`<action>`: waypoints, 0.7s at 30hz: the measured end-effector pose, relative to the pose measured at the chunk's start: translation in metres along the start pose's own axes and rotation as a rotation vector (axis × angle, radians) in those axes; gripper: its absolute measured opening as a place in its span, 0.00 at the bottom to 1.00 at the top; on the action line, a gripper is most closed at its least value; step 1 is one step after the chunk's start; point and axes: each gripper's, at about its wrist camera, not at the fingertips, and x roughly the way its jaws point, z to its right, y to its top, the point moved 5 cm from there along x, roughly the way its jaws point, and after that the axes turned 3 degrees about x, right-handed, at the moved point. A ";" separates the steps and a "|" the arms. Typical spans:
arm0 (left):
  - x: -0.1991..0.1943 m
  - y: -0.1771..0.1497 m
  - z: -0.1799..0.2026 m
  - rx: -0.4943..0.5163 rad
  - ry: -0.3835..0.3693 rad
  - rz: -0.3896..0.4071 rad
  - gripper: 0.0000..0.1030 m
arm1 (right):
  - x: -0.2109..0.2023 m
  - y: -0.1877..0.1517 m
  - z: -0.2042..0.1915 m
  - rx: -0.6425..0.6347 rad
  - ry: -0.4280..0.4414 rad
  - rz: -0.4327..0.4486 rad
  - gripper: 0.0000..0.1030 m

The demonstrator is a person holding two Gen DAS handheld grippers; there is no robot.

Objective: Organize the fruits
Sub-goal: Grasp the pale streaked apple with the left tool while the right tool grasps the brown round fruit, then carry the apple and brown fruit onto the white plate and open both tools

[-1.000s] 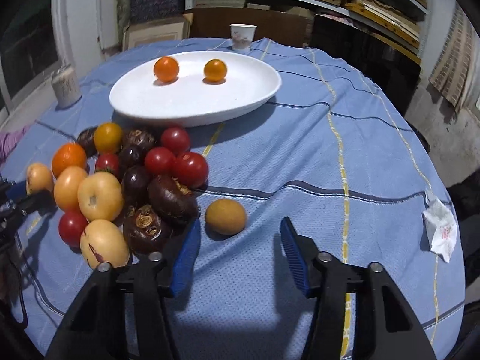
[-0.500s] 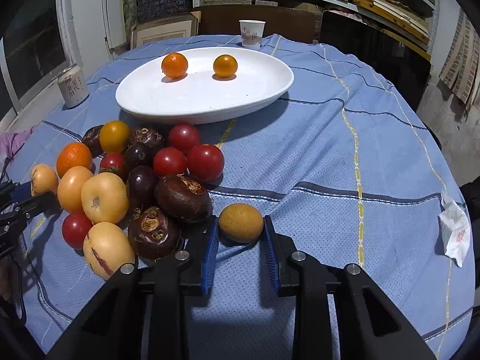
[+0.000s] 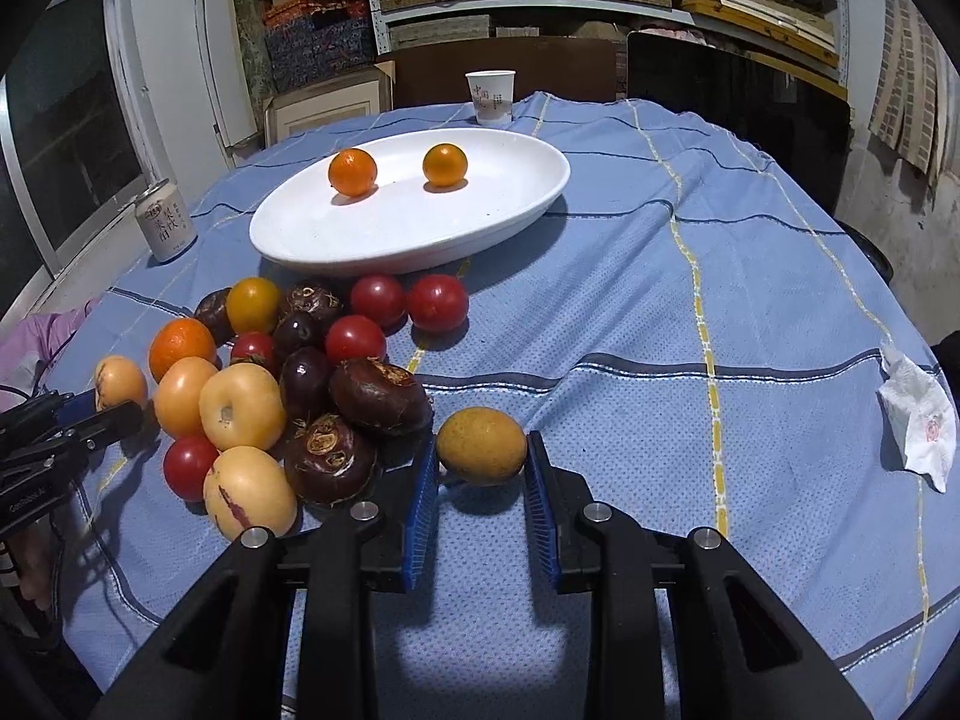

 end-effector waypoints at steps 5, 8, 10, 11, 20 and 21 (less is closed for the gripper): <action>-0.003 -0.001 0.000 0.002 0.007 0.008 0.37 | -0.003 0.001 0.002 0.011 0.006 0.015 0.28; -0.007 -0.003 0.003 0.005 -0.003 0.009 0.37 | -0.008 0.002 0.001 0.005 0.008 0.028 0.28; -0.009 -0.001 0.005 0.007 -0.009 -0.002 0.37 | -0.015 0.007 -0.001 -0.007 0.018 0.027 0.28; -0.011 0.002 0.006 0.004 -0.015 -0.007 0.37 | -0.020 0.011 -0.002 -0.004 0.036 0.028 0.28; -0.016 0.079 0.009 0.011 -0.070 0.029 0.37 | -0.051 0.095 -0.007 -0.062 0.065 0.117 0.28; -0.012 0.090 0.009 0.005 -0.083 0.027 0.37 | -0.048 0.106 -0.007 -0.065 0.066 0.124 0.28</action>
